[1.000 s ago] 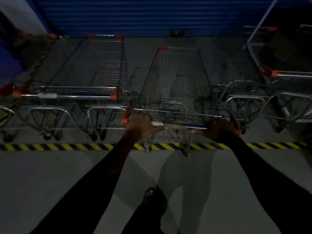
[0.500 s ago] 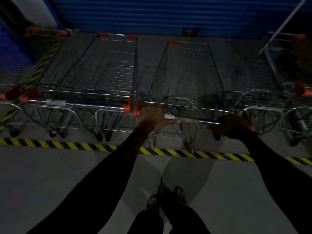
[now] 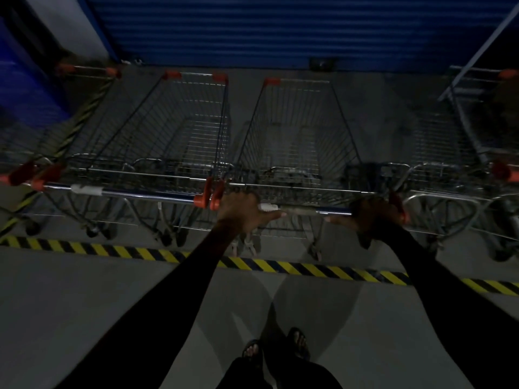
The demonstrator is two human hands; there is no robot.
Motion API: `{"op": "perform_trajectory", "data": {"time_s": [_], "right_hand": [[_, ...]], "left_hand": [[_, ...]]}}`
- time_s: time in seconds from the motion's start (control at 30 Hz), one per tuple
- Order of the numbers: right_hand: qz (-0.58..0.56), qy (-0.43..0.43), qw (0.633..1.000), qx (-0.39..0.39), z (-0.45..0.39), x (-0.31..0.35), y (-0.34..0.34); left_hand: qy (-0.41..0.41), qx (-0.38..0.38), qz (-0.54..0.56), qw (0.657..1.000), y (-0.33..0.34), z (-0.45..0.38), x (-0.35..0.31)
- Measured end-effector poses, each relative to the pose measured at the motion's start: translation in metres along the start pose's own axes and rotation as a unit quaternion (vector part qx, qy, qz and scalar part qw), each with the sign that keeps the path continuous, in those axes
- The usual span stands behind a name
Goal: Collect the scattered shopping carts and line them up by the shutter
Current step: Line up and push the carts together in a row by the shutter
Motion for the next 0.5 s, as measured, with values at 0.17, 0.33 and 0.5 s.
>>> {"op": "perform_trajectory", "data": {"time_s": [0.17, 0.33, 0.5], "right_hand": [[0.045, -0.004, 0.999, 0.013, 0.001, 0.001, 0.002], [-0.012, -0.024, 0.998, 0.052, 0.000, 0.000, 0.002], [-0.016, -0.022, 0.999, -0.038, 0.008, -0.004, 0.001]], "left_hand": [[-0.010, 0.015, 0.019, 1.000, 0.001, 0.000, 0.001], [-0.009, 0.001, 0.030, 1.000, 0.005, 0.002, -0.001], [0.020, -0.011, 0.103, 0.994, 0.011, 0.005, 0.000]]}}
Point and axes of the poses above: each hand's wrist, its own z-axis away from the middle knuckle, its own y-axis out of the palm, x = y × z, the point moved 2 cm from there along -z, towards the middle knuckle, and after that the axes turned 6 degrees about -y, right-handed, at the moved point
